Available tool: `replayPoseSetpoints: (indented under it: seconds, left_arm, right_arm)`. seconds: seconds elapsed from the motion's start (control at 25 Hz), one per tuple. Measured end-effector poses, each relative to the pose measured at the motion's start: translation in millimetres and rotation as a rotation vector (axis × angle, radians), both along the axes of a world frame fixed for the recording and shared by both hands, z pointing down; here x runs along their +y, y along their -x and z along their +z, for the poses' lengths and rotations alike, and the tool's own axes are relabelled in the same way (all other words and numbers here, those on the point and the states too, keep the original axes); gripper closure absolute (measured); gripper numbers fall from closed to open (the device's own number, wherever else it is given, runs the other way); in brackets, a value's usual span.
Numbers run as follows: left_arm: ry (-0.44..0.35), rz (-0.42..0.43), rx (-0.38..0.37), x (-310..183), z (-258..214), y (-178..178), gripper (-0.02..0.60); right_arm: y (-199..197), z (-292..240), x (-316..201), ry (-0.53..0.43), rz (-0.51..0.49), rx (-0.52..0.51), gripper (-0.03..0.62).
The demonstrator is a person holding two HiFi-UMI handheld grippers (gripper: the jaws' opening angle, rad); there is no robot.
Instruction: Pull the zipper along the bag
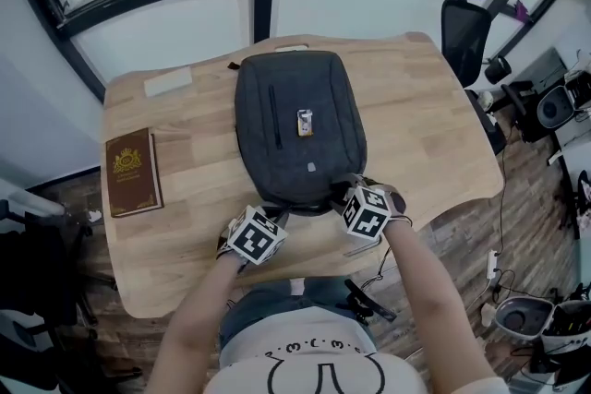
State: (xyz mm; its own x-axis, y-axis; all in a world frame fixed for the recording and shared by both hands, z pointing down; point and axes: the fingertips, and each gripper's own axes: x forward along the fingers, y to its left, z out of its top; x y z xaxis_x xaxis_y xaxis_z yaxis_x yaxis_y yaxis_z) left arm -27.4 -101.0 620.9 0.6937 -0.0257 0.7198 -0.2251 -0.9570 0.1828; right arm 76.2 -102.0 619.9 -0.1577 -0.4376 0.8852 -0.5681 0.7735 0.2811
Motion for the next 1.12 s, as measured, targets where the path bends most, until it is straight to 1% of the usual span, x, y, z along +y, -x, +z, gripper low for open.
replayPoseSetpoints:
  seconds: [0.16, 0.24, 0.36, 0.52, 0.64, 0.8, 0.88, 0.96, 1.08, 1.12]
  left_arm:
    - [-0.121, 0.077, -0.067, -7.5, 0.1, 11.5, 0.563]
    - [-0.168, 0.099, -0.096, -16.1, 2.9, 20.9, 0.563]
    - [-0.211, 0.105, -0.13, -33.6, 7.1, 36.0, 0.563]
    - [-0.277, 0.099, -0.196, -66.8, 14.0, 55.7, 0.563]
    - [-0.257, 0.056, -0.202, -92.9, 16.9, 67.8, 0.563]
    - [-0.308, 0.03, -0.239, -127.1, 23.3, 71.4, 0.563]
    - [-0.298, -0.008, -0.24, -143.1, 27.4, 73.9, 0.563]
    - [-0.292, -0.03, -0.242, -156.5, 29.9, 73.2, 0.563]
    - [-0.312, -0.036, -0.252, -173.5, 31.9, 67.2, 0.563]
    - [-0.299, -0.039, -0.244, -176.5, 31.6, 64.2, 0.563]
  right_arm:
    - [-0.8, 0.5, 0.9, 0.018, 0.001, -0.006, 0.428]
    - [-0.2, 1.4, 0.8, 0.027, -0.003, -0.005, 0.43]
    - [0.4, 2.0, 1.2, 0.045, -0.016, -0.003, 0.431]
    - [1.6, 1.4, 1.8, 0.064, -0.05, 0.008, 0.435]
    - [1.4, 1.7, 2.9, 0.073, -0.057, 0.006, 0.437]
    - [1.5, 2.7, 2.8, 0.099, -0.071, -0.011, 0.437]
    - [2.3, 3.6, 4.0, 0.12, -0.076, -0.028, 0.437]
    - [2.4, 4.1, 4.2, 0.14, -0.081, -0.04, 0.437]
    - [1.8, 4.9, 1.7, 0.158, -0.1, -0.032, 0.437]
    - [0.9, 5.4, 0.9, 0.163, -0.107, -0.024, 0.437]
